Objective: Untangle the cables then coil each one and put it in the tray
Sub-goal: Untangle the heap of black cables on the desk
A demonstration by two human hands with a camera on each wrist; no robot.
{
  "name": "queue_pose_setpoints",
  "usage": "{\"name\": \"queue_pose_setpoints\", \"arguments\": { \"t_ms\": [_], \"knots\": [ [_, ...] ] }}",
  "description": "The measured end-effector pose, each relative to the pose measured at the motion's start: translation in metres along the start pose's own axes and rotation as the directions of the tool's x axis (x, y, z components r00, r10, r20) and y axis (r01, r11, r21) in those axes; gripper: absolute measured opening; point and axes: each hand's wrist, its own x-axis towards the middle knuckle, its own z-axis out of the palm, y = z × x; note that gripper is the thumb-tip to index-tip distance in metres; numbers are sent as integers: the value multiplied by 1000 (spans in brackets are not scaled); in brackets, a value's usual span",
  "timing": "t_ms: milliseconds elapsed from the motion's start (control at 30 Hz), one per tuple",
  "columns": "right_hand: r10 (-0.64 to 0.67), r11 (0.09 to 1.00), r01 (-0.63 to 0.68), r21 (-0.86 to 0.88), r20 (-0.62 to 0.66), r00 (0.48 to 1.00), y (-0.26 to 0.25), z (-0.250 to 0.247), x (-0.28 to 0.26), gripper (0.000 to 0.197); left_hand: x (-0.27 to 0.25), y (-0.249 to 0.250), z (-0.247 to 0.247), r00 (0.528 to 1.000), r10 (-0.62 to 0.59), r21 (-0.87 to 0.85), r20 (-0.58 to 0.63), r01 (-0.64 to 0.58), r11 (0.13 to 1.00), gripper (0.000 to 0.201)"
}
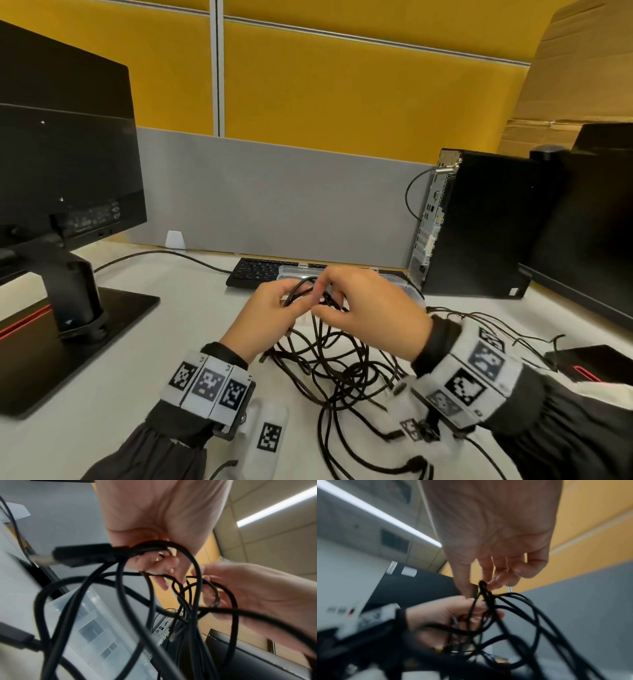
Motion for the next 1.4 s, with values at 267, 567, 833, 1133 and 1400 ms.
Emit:
{"name": "queue_pose_setpoints", "arguments": {
  "t_ms": [267,567,833,1133,1400],
  "knots": [
    [-118,945,90,-314,-71,990,7,-7,18,19,4,-3,-2,994,77,-70,-81,-83,994,13],
    [221,361,-35,932,-49,974,16,-56,17,14,4,-14,-1,989,-60,-41,132,66,997,19],
    [266,933,-284,223,106,958,50,-76,2,36,8,-18,-3,994,5,-65,-108,-12,998,24],
    [-11,752,95,-652,132,991,3,-6,25,39,5,-13,0,992,79,-31,-103,-83,996,16],
    [-136,990,142,13,-206,969,28,-31,24,33,7,-14,-1,998,52,-45,-43,-54,998,14]
  ]
}}
